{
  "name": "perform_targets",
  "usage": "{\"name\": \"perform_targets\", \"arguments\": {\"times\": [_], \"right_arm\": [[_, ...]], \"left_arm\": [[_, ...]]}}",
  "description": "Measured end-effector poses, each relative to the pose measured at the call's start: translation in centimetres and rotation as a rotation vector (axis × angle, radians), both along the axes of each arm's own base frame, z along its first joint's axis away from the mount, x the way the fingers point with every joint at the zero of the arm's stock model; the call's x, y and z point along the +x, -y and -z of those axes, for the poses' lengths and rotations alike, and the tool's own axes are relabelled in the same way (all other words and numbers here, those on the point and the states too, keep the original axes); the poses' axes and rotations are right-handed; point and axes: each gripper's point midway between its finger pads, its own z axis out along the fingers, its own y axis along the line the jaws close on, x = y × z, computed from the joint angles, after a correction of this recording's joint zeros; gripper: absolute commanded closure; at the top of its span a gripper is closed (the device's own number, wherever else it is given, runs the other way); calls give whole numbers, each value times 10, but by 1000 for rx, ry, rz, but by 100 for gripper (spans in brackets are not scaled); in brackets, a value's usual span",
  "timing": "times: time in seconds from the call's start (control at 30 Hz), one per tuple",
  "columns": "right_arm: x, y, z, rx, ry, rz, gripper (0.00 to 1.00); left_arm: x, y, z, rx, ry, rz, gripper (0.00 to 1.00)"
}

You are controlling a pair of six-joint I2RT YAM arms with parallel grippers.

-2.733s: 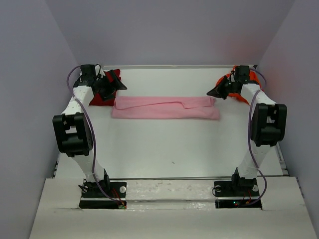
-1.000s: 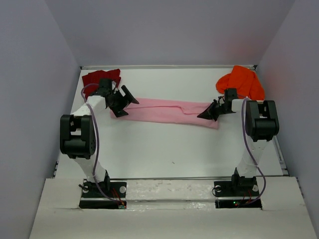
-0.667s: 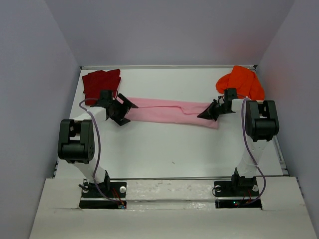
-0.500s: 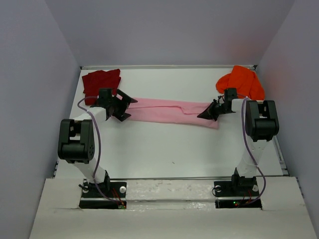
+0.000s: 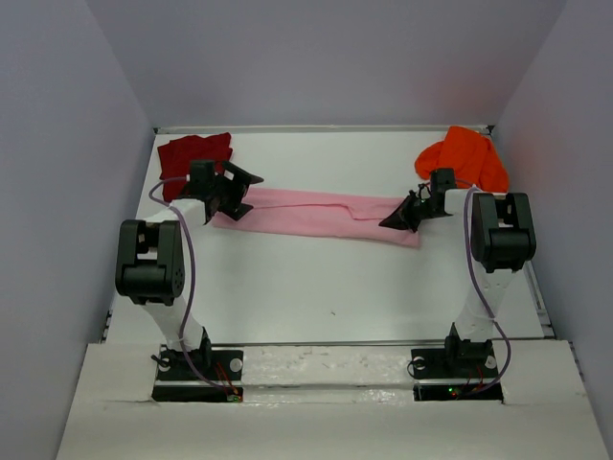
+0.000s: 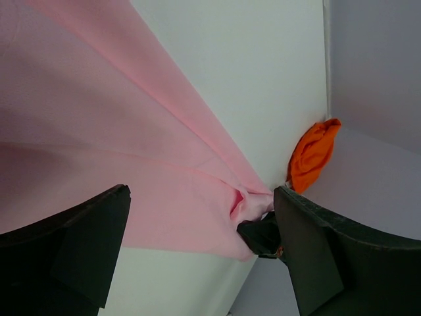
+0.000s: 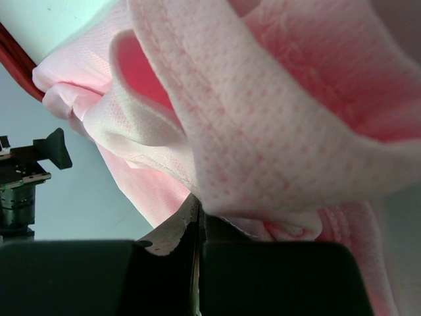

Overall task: Fold and stack the t-shirts
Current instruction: Fold the other side of the tshirt into a rectangle

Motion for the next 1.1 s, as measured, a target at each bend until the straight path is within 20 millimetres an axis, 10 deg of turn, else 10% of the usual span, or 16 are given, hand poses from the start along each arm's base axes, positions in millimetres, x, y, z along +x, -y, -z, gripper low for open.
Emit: {"name": "perform_targets", "arguments": {"times": [1.1], "right_arm": [[0, 1, 0, -13, -4, -3, 100]], "left_arm": [[28, -9, 35, 70, -68, -36, 1]]}}
